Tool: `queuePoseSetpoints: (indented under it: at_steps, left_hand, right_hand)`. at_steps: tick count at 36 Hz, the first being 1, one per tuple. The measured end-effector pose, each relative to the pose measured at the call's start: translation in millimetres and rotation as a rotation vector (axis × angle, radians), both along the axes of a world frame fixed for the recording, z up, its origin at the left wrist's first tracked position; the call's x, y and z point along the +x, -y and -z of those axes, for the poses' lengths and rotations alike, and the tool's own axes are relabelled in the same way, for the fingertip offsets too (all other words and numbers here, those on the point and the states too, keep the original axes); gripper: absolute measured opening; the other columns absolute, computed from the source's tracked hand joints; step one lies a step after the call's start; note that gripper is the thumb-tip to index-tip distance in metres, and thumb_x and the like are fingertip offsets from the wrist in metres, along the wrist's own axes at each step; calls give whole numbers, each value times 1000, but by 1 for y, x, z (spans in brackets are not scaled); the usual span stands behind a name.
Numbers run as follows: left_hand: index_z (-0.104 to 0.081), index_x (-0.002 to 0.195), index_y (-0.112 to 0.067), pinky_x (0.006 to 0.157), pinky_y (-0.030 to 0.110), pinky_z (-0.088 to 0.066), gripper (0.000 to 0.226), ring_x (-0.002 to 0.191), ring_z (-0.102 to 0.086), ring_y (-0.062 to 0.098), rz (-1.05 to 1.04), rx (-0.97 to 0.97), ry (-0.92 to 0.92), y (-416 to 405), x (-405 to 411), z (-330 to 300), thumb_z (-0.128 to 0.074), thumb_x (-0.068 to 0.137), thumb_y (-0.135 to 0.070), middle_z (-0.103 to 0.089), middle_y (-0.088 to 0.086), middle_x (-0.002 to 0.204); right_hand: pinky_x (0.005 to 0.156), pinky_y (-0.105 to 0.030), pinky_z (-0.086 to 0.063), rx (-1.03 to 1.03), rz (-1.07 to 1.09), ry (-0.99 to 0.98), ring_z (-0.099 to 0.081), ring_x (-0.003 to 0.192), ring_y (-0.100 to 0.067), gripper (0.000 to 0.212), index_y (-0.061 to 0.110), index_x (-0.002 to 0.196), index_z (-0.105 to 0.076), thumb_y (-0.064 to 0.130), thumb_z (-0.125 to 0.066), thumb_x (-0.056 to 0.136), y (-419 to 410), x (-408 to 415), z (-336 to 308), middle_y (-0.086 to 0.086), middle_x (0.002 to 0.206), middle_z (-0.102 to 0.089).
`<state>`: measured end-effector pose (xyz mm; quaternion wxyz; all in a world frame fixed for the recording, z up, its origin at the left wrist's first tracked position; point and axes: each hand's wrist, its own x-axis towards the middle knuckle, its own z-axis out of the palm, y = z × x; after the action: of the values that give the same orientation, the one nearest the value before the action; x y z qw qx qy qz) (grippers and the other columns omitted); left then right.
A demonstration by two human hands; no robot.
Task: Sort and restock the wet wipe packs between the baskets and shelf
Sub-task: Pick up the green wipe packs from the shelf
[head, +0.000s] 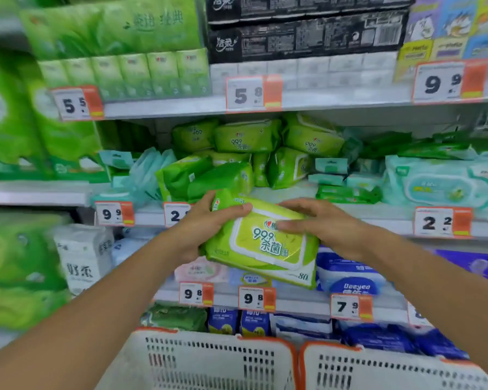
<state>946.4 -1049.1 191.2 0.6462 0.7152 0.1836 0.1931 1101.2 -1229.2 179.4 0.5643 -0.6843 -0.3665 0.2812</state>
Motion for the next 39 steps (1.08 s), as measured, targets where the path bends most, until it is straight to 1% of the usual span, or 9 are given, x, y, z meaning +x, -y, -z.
queuePoseSetpoints:
  at_steps: [6, 11, 16, 19, 22, 26, 30, 36, 39]
  left_hand:
    - [-56, 126, -15, 91, 55, -55, 62, 101, -71, 32, 109, 23, -473, -28, -48, 65, -86, 74, -25, -73, 12, 111]
    - [-59, 122, -22, 83, 31, -56, 60, 99, -65, 16, 83, 306, -715, -59, -64, 94, -85, 72, -43, -64, 1, 118]
    - [-68, 95, -18, 84, 44, -58, 22, 82, -72, 23, -326, 342, -145, -80, -35, 48, -81, 80, -28, -75, 8, 91]
    - [-64, 95, -23, 71, 32, -55, 15, 75, -68, 17, -510, 532, 185, -85, -21, 4, -75, 85, -24, -70, 0, 90]
    - [-61, 113, -18, 66, 21, -48, 31, 79, -65, 13, -453, 555, 200, -90, -8, -8, -75, 85, -19, -62, -6, 103]
    - [-54, 131, -16, 77, 25, -53, 54, 92, -67, 22, -363, 424, 155, -94, 9, 11, -77, 82, -11, -57, 2, 124]
    - [-47, 137, -11, 57, 5, -45, 65, 70, -57, -3, -376, 409, 199, -88, 17, 19, -77, 80, -2, -54, -7, 110]
    - [-44, 141, -14, 56, 7, -42, 82, 70, -49, 2, -303, 488, 187, -80, 30, 22, -80, 71, 7, -48, -3, 114]
    - [-39, 144, -26, 70, 4, -43, 92, 84, -55, -4, -210, 565, 234, -79, 36, 15, -75, 69, 14, -49, -5, 121]
  right_hand:
    - [91, -48, -58, -238, -142, -209, -73, 97, -31, 37, 5, 105, -74, 6, -88, 70, -28, -60, 106, -10, 106, -76]
    - [65, -30, -58, -386, -154, -209, -69, 66, -16, 17, 8, 91, -75, 15, -84, 79, -57, -96, 144, -2, 80, -73]
    - [70, -37, -58, -60, 140, 409, -60, 62, -10, 10, 11, 91, -74, 16, -77, 83, -100, -74, 87, 1, 79, -69]
    - [80, -32, -54, 206, 239, 875, -62, 92, -14, 47, 17, 115, -66, 27, -86, 74, -106, -58, 21, 0, 110, -62]
    - [100, -44, -48, -3, 295, 1222, -51, 120, -32, 81, 29, 141, -49, 39, -87, 70, -120, -35, -23, -3, 145, -40]
    - [107, -46, -43, -353, 179, 1308, -48, 131, -36, 71, 30, 147, -43, 31, -76, 84, -149, -14, -38, -6, 154, -34]
    - [104, -49, -44, -438, 116, 1403, -50, 130, -38, 63, 24, 153, -34, 26, -60, 95, -155, -2, -28, -11, 151, -42]
    - [113, -40, -38, -261, 107, 1316, -50, 135, -30, 47, 12, 145, -50, 25, -57, 100, -139, 11, -29, -11, 149, -50]
    - [88, -43, -55, 2, 247, 1196, -71, 92, -31, 23, 2, 114, -72, 12, -64, 96, -124, 24, -35, -16, 109, -74]
